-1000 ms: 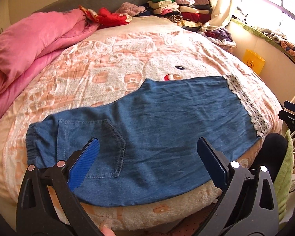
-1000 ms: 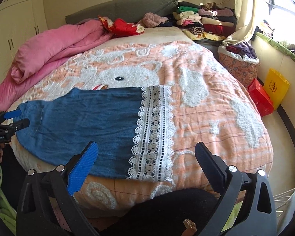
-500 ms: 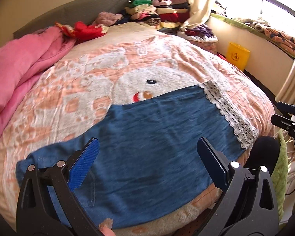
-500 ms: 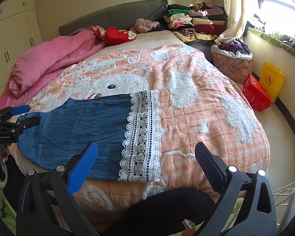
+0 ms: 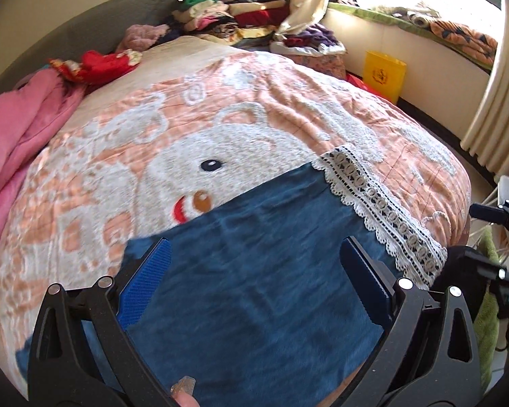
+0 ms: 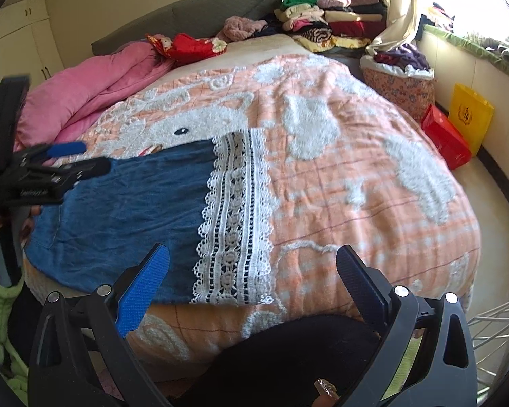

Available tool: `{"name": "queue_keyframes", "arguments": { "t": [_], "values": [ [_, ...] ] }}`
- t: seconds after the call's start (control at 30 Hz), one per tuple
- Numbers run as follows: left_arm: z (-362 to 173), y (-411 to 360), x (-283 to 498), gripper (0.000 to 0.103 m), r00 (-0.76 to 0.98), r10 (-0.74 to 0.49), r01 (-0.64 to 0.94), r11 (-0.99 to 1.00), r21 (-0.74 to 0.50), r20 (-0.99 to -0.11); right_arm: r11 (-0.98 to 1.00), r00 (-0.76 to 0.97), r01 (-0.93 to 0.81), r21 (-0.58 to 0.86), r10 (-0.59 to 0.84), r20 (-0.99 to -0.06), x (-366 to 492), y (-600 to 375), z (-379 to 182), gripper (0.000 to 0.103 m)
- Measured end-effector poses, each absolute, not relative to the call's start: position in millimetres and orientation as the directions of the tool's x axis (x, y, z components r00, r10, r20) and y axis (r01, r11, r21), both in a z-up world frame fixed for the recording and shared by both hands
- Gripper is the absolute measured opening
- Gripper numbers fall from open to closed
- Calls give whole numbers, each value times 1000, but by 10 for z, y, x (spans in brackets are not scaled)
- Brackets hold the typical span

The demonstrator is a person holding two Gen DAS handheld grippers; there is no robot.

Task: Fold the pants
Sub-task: 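Grasp the lace-trimmed leg edge with the left gripper while the right gripper grasps the denim beside it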

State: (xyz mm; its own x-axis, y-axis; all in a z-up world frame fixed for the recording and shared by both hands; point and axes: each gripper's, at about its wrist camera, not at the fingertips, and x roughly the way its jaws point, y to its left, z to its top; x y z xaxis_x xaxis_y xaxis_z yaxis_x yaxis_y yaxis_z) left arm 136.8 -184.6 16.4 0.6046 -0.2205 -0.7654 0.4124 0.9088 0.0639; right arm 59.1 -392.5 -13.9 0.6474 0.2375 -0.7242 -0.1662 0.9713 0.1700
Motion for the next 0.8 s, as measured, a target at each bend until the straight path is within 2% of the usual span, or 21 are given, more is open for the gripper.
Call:
{"name": "queue_keyframes", "arguments": {
  "t": [0.57,0.8],
  "values": [
    [-170,-2271,2149,93,477,-321,525,851,-28,-819,955,586,-180,234,296,-754,793,-3781,-404,98],
    [-334,-2506,2340,93,438,-349,597,802,-22,-828,952,560,-151,265,303,-771,887,-3783,-509,98]
  ]
}}
